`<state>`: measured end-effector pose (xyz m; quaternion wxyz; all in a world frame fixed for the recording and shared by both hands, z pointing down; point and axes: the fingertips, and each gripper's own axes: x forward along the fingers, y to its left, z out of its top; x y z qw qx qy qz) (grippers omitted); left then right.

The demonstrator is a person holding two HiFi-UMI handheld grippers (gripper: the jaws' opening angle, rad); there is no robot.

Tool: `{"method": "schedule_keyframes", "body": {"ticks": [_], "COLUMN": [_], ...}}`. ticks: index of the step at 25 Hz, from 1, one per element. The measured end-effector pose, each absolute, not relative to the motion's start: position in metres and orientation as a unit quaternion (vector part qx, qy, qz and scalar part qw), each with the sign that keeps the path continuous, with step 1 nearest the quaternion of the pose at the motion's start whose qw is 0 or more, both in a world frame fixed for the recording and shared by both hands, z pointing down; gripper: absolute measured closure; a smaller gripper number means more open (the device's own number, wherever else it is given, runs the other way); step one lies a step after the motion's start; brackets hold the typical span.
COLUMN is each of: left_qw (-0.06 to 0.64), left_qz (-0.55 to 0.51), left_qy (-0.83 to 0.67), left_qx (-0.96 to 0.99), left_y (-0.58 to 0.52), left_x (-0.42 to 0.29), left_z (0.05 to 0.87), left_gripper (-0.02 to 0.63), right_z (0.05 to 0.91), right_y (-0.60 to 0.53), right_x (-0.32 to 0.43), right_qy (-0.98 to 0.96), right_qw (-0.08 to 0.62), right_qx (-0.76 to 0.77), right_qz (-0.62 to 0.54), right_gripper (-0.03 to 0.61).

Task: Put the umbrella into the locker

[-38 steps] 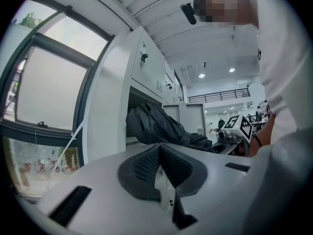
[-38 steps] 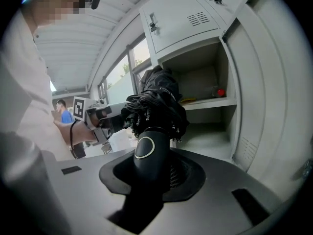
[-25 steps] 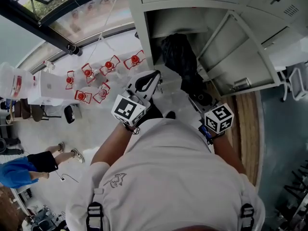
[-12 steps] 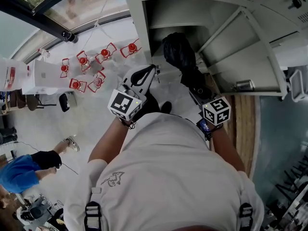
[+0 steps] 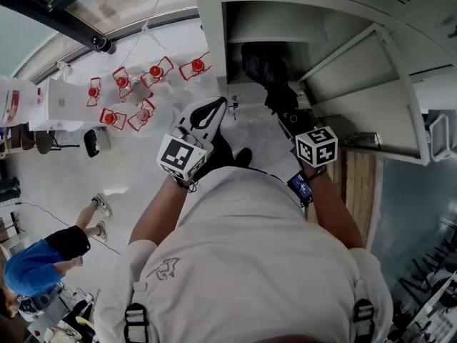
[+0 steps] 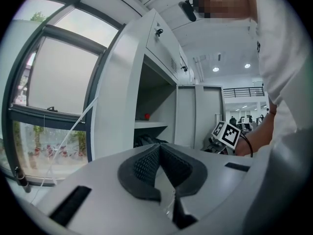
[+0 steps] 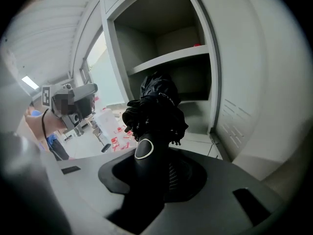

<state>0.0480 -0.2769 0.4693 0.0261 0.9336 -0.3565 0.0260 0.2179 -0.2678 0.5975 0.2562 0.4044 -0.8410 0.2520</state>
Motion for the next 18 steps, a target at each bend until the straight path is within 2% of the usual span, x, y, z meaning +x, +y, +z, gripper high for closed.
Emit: {"method": "schedule_keyframes", "body": {"ticks": [13, 18], "left_qw": [0.034, 0.033], "left_qz": [0.048, 0.047], "left_qy": [-0.342, -0.337], "left_qx": [0.938, 0.940], "left_y": [-0.287, -0.297], "left_x": [0.042, 0.042], "left_z": [0.483, 0.481], "left_gripper": [0.603, 0.603], "right_z": [0.601, 0.592], "right_y": [-0.354, -0.385], "right_x": [0.190, 0.178], "right_qy": [-0.847, -0.848], "right_qw": [0.290, 0.283], "right_qx": [0.395, 0.403], "right_qz": [0.207, 0.194], "right_gripper": [0.428, 0.426]}}
